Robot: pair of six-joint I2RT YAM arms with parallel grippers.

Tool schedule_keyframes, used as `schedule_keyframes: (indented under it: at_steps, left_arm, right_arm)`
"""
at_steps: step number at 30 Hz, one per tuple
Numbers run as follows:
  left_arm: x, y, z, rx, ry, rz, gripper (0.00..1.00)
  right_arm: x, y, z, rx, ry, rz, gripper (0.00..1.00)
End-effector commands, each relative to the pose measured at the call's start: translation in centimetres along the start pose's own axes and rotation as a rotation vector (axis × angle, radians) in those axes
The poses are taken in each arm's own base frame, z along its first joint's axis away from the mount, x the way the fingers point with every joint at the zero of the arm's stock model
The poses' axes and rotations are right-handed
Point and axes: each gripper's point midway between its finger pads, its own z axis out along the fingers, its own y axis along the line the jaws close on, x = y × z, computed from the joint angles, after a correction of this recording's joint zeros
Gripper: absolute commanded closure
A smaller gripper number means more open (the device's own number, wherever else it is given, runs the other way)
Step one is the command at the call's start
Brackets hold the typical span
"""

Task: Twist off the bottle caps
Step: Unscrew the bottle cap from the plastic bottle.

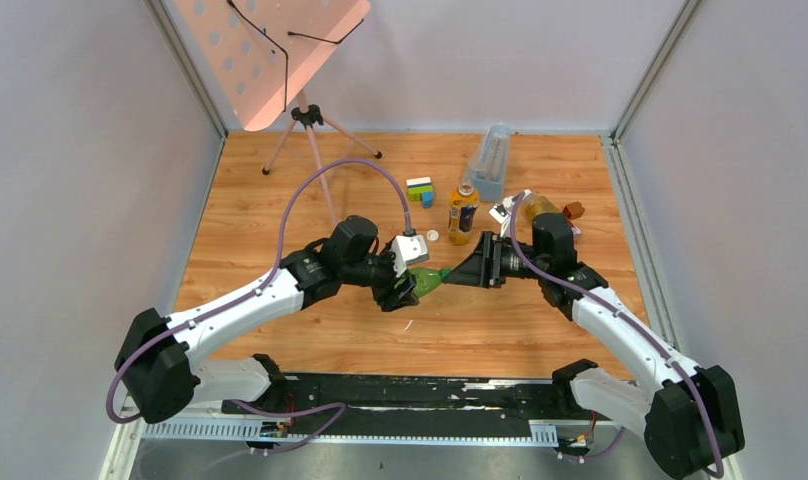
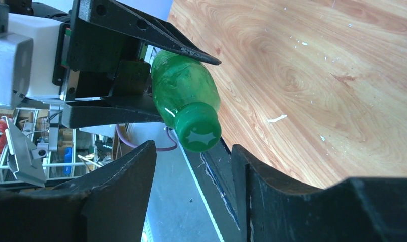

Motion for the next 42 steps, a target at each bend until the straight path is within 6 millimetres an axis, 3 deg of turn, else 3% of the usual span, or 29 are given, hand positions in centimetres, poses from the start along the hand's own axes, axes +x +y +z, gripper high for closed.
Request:
schedule_keyframes:
  at_steps: [1,15,28,33,42]
  left_arm:
    - [-0.2,0.2,-1.1,-0.027,0.015,0.112,1.0]
    - [-1.1,-0.3,-1.2,-0.019,-0.026,0.162,1.0]
    - [-1.3,-0.5,-0.8,-0.018,-0.036,0.145,1.0]
    - [-2.0,-1.3,-0.7,0.025,-0.07,0.145,1.0]
    - [-3.8,-4.0,-1.7,0.162,-0.145,0.159,1.0]
  right_arm:
    - [-1.0,0.8,-0.4,0.011,-0.045,-0.054,0.43]
    - [-1.0,1.9,0.8,-0.122,-0.017,0.02,0.49]
    - [0.5,1.8,1.3,-0.118,0.05,-0.04,0.86]
    - [1.0,2.3,1.5,-0.144,0.054,-0.185,0.99]
    - [1.4,4.1,0.1,-0.237,-0.052,-0.56,1.0]
